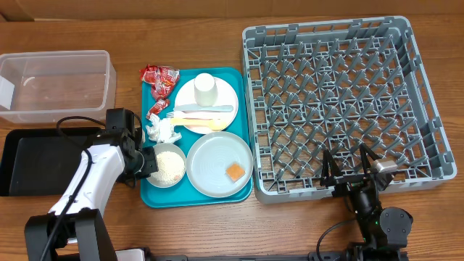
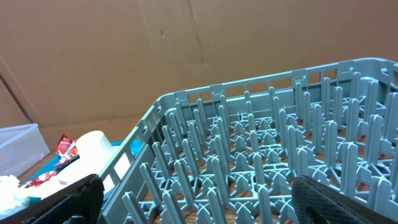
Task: Sort waste into correct bins and load items into the dishwasher rack
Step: 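Grasp the rim of the grey rice bowl with the left gripper, then lift the bowl and carry it left over the black tray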
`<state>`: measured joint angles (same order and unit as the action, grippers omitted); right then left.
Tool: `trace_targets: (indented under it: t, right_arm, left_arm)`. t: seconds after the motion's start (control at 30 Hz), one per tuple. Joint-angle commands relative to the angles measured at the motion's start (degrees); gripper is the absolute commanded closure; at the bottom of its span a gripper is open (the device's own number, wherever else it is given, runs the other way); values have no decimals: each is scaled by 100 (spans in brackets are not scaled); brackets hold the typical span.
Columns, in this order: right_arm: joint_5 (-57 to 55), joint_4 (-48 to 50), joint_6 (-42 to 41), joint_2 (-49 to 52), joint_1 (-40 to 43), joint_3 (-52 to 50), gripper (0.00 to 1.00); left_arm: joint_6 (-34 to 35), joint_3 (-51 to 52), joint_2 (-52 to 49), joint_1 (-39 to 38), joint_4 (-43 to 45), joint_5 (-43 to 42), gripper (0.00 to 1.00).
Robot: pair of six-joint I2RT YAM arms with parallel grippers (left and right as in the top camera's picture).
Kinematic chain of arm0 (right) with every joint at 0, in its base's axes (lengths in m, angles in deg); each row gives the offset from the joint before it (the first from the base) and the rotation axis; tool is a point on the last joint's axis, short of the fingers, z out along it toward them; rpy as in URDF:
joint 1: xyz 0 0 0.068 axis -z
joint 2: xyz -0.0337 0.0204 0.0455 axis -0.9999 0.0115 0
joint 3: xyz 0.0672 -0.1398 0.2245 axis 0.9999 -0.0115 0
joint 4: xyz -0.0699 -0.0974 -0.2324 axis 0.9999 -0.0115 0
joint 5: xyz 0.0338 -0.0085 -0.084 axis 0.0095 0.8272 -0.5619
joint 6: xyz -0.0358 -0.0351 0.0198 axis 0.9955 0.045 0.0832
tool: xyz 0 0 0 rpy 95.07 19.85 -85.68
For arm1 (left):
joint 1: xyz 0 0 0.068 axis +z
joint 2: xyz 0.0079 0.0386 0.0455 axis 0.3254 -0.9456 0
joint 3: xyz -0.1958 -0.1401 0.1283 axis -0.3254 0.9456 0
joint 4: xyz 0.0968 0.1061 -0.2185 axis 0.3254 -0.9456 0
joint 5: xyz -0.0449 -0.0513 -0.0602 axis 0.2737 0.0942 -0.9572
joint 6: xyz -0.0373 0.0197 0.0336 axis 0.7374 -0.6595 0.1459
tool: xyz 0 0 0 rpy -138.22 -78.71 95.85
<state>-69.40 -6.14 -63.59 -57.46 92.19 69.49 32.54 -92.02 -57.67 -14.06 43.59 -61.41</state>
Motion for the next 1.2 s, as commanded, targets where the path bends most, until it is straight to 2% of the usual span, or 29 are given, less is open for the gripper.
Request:
trace_targets:
  t: [0.0, 0.33, 0.77, 1.0, 1.17]
  right_arm:
    - [24, 37, 22, -61, -37, -59, 0]
    - [22, 35, 22, -61, -37, -59, 0]
    - [22, 35, 22, -61, -37, -59, 0]
    - [22, 37, 22, -61, -37, -59, 0]
    - [22, 35, 22, -61, -37, -59, 0]
  left_arm:
    - [-4, -11, -35, 0, -76, 90, 96]
    - [-4, -824, -35, 0, -844, 535, 96]
    - [-267, -1738, -35, 37, -1720, 487, 96]
    - [-260, -2472, -33, 492, -2411, 739, 96]
    - [-302, -2647, 63, 990, -2459, 831, 96]
